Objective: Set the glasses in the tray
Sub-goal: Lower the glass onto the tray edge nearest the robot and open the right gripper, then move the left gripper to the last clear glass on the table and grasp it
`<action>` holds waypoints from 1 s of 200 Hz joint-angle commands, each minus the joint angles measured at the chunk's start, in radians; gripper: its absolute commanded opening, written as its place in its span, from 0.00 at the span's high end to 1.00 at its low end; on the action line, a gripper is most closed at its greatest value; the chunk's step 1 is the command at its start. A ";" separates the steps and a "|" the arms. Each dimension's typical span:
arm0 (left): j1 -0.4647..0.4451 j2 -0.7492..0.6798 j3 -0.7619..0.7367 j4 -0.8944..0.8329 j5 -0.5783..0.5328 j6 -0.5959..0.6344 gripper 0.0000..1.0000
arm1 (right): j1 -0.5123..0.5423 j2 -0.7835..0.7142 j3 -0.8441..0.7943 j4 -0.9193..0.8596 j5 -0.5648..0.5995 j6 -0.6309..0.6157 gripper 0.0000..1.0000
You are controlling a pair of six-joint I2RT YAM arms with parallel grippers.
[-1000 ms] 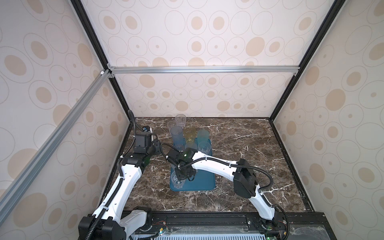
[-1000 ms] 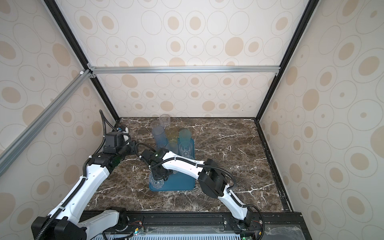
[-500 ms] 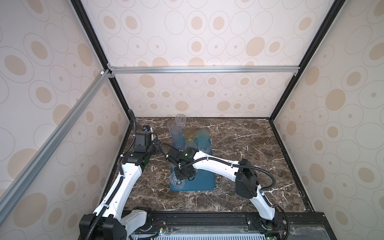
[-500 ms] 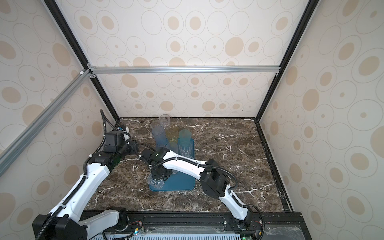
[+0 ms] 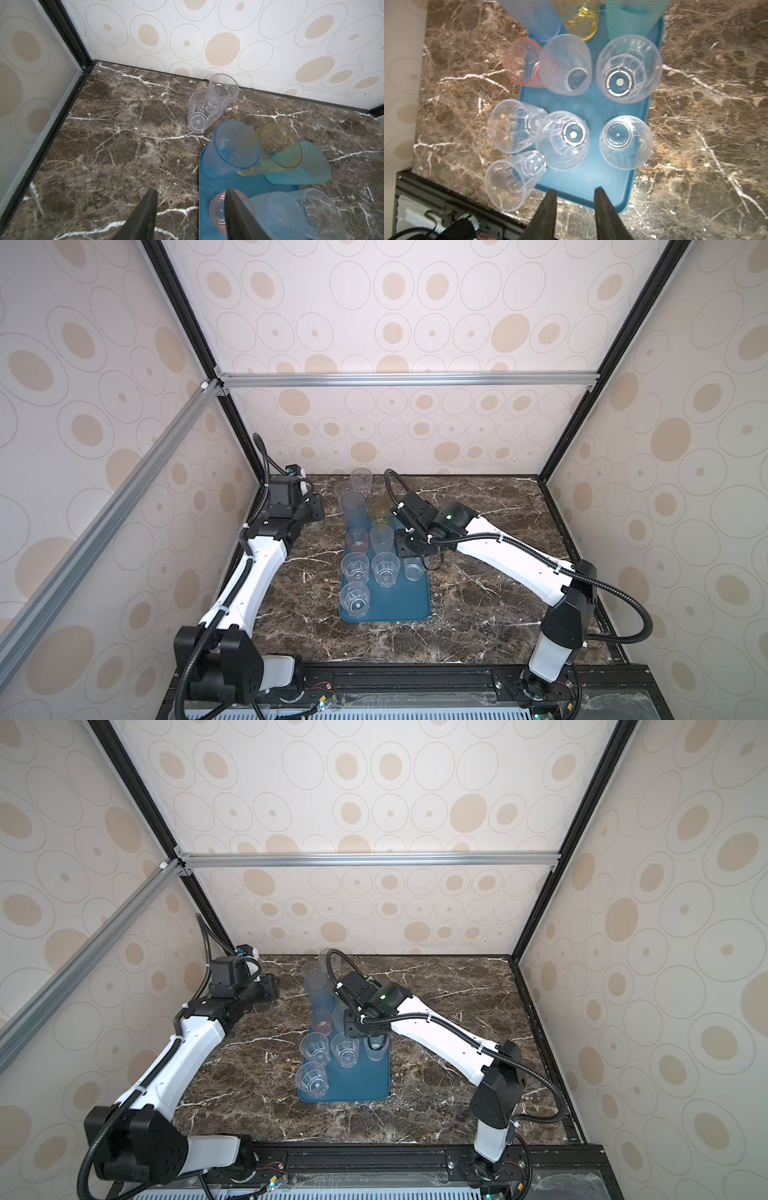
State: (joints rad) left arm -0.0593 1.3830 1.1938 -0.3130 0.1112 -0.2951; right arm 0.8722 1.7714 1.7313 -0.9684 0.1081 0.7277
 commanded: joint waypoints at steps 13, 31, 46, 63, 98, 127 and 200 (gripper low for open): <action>0.049 0.187 0.137 0.084 0.144 -0.024 0.48 | -0.062 0.000 -0.032 0.031 0.003 -0.041 0.67; 0.090 0.326 0.238 0.093 0.251 -0.047 0.50 | -0.091 0.013 -0.028 0.033 -0.025 -0.059 0.67; 0.106 0.459 0.343 0.063 0.352 -0.052 0.51 | -0.108 0.026 -0.023 0.032 -0.044 -0.070 0.67; 0.107 0.594 0.480 -0.005 0.463 -0.038 0.52 | -0.124 0.037 -0.016 0.030 -0.054 -0.082 0.67; 0.101 0.751 0.647 -0.122 0.365 -0.002 0.56 | -0.140 0.045 -0.039 0.056 -0.074 -0.078 0.67; 0.077 0.822 0.744 -0.182 0.269 0.037 0.56 | -0.142 0.064 -0.044 0.066 -0.095 -0.072 0.67; 0.015 0.979 0.960 -0.286 0.114 0.075 0.58 | -0.145 0.087 -0.025 0.059 -0.101 -0.077 0.67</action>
State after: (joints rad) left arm -0.0185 2.2997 2.0418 -0.5037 0.3302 -0.2829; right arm 0.7326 1.8496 1.6978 -0.8963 0.0097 0.6559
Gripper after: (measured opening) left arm 0.425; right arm 0.332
